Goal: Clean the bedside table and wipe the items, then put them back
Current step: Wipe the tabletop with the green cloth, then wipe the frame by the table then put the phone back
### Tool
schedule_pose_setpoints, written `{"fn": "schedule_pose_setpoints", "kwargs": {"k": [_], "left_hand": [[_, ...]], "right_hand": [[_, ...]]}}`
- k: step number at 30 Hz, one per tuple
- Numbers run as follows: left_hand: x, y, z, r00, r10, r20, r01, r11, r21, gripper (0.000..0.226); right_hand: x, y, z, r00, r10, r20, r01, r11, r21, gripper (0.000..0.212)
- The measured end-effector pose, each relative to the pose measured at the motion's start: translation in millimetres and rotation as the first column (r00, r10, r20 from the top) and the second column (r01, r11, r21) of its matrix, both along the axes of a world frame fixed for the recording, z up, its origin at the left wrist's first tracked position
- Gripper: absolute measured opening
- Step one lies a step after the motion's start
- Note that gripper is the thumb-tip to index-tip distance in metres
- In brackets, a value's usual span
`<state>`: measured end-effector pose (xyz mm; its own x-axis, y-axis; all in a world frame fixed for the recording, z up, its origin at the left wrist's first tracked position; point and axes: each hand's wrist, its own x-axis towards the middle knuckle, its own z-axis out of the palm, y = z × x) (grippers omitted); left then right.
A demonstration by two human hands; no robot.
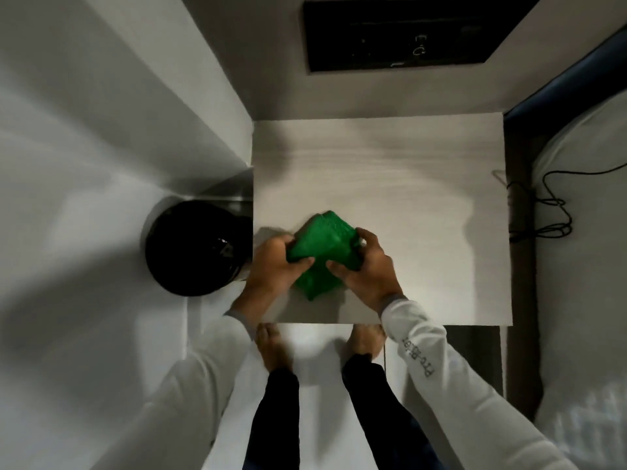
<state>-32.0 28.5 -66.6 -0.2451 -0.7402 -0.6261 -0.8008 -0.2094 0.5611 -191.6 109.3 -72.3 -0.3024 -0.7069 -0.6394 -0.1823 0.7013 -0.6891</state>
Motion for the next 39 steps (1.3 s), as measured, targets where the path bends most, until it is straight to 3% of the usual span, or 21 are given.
{"fn": "schedule_pose_setpoints", "kwargs": {"k": [2, 4, 7, 10, 14, 17, 20, 22, 24, 26, 30, 32, 35, 39], "left_hand": [[5, 18, 1, 0.992, 0.124, 0.008, -0.124, 0.982, 0.145, 0.030], [22, 36, 8, 0.951, 0.307, -0.045, -0.285, 0.920, 0.267, 0.024], [64, 70, 36, 0.738, 0.623, -0.257, -0.467, 0.748, 0.472, 0.019], [107, 105, 68, 0.627, 0.709, -0.324, -0.506, 0.686, 0.522, 0.016], [183, 153, 125, 0.598, 0.735, -0.320, -0.673, 0.677, 0.299, 0.031], [251, 200, 174, 0.622, 0.721, -0.306, -0.773, 0.628, -0.090, 0.038], [309, 244, 216, 0.574, 0.763, -0.298, -0.781, 0.401, -0.479, 0.046], [337, 265, 240, 0.542, 0.764, -0.351, -0.748, 0.248, -0.615, 0.042], [360, 281, 257, 0.545, 0.774, -0.321, -0.672, 0.175, -0.720, 0.041], [380, 293, 265, 0.542, 0.807, -0.233, -0.610, 0.187, -0.770, 0.042], [399, 293, 261, 0.542, 0.839, -0.049, -0.540, 0.303, -0.785, 0.040], [402, 289, 254, 0.534, 0.836, 0.126, -0.371, 0.366, -0.854, 0.035], [399, 279, 248, 0.524, 0.761, 0.381, -0.106, 0.502, -0.858, 0.034], [401, 262, 268, 0.591, 0.639, 0.492, -0.130, 0.677, -0.724, 0.041]], "right_hand": [[5, -1, 2, 0.996, 0.074, 0.045, -0.077, 0.995, 0.059, 0.077], [11, 4, 6, 0.989, 0.033, 0.142, -0.046, 0.995, 0.089, 0.060], [35, 19, 31, 0.929, -0.057, 0.365, 0.043, 0.998, 0.046, 0.030], [69, 36, 66, 0.825, -0.083, 0.559, 0.068, 0.997, 0.047, 0.034], [150, 64, 113, 0.702, -0.085, 0.707, 0.088, 0.996, 0.033, 0.040], [232, 88, 149, 0.672, -0.025, 0.740, 0.046, 0.999, -0.008, 0.040], [314, 107, 181, 0.589, 0.062, 0.806, -0.029, 0.998, -0.055, 0.038], [360, 112, 201, 0.502, 0.125, 0.856, -0.058, 0.992, -0.111, 0.039], [398, 111, 218, 0.428, 0.199, 0.881, -0.071, 0.980, -0.187, 0.047], [431, 110, 230, 0.483, 0.270, 0.833, -0.098, 0.962, -0.255, 0.051], [474, 104, 252, 0.807, 0.256, 0.532, -0.116, 0.952, -0.283, 0.039], [484, 103, 259, 0.893, 0.266, 0.363, -0.135, 0.928, -0.348, 0.038], [491, 114, 266, 0.936, 0.318, 0.149, -0.211, 0.848, -0.486, 0.035], [487, 116, 264, 0.925, 0.377, -0.039, -0.340, 0.779, -0.527, 0.038]]}}
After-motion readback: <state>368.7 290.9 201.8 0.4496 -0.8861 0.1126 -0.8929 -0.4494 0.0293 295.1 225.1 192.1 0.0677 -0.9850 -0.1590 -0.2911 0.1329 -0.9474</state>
